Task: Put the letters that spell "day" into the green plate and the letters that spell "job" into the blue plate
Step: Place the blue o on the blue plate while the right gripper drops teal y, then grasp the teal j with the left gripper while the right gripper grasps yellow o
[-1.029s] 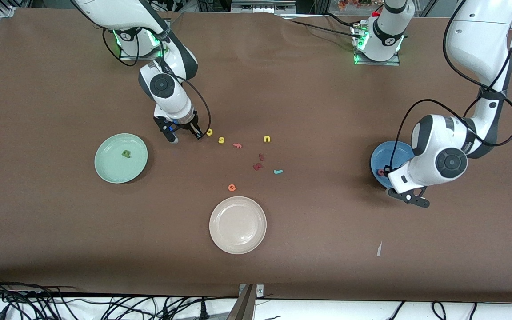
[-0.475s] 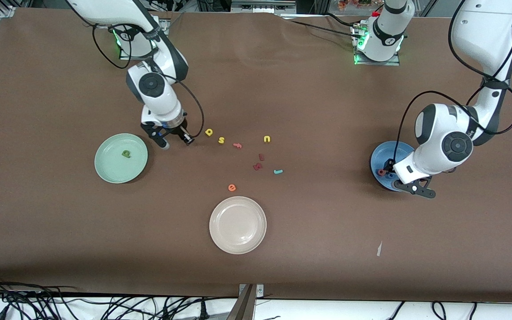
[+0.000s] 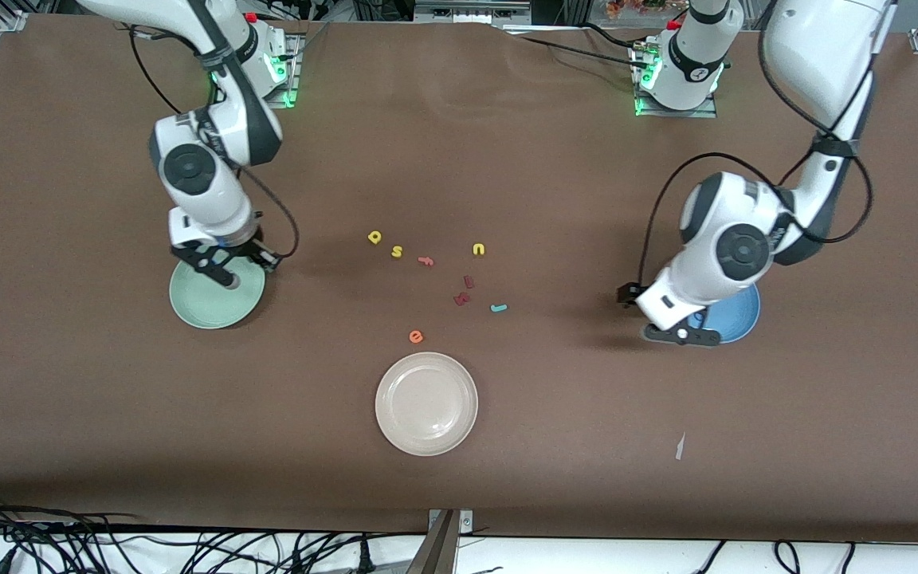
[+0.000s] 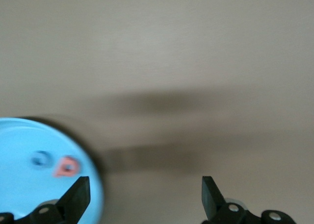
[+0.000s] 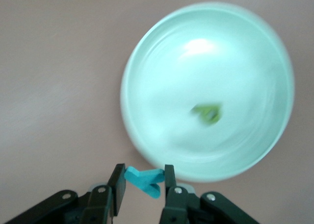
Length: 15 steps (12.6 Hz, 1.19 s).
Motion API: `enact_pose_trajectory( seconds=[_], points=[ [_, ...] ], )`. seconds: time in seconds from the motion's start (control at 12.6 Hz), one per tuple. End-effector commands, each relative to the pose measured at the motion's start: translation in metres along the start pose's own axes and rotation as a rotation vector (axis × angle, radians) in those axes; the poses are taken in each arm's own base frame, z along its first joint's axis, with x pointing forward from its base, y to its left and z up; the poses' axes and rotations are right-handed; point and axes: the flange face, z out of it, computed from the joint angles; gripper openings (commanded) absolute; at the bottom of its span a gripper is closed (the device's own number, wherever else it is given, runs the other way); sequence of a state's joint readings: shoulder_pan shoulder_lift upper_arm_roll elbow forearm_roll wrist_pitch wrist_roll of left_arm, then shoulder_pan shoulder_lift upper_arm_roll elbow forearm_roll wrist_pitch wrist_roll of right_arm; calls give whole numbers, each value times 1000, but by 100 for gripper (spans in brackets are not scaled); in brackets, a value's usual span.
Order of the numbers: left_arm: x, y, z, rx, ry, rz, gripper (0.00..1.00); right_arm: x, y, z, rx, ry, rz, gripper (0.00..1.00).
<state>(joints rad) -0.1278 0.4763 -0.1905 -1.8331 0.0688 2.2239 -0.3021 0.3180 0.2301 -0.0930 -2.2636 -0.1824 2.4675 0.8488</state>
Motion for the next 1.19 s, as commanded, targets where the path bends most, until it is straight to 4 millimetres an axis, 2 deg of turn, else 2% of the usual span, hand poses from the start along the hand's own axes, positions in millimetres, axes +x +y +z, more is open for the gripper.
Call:
enact_pose_trajectory(
  seconds=[0.0,0.08,0.4,0.48,0.79,0.95,1.11],
  points=[
    [13,65,0,-24,17,-113,100,7,21,13,-47,-29,-59,81],
    [13,87,2,-31,22,-152,100,6,22,15,-58,-42,-56,100],
    [14,169,30,-53,18,-349,100,3,17,11,-52,-46,-48,100],
    [10,184,42,-52,7,-371,100,-7,7,10,-54,-54,-42,100],
    [5,225,65,-54,3,-458,100,-63,-51,1,-35,-57,135,100],
    [5,234,75,-54,1,-487,100,-97,-79,-1,-23,-78,300,100],
    [2,238,85,-45,-10,-490,100,-117,-94,4,-9,-89,460,100]
  ],
)
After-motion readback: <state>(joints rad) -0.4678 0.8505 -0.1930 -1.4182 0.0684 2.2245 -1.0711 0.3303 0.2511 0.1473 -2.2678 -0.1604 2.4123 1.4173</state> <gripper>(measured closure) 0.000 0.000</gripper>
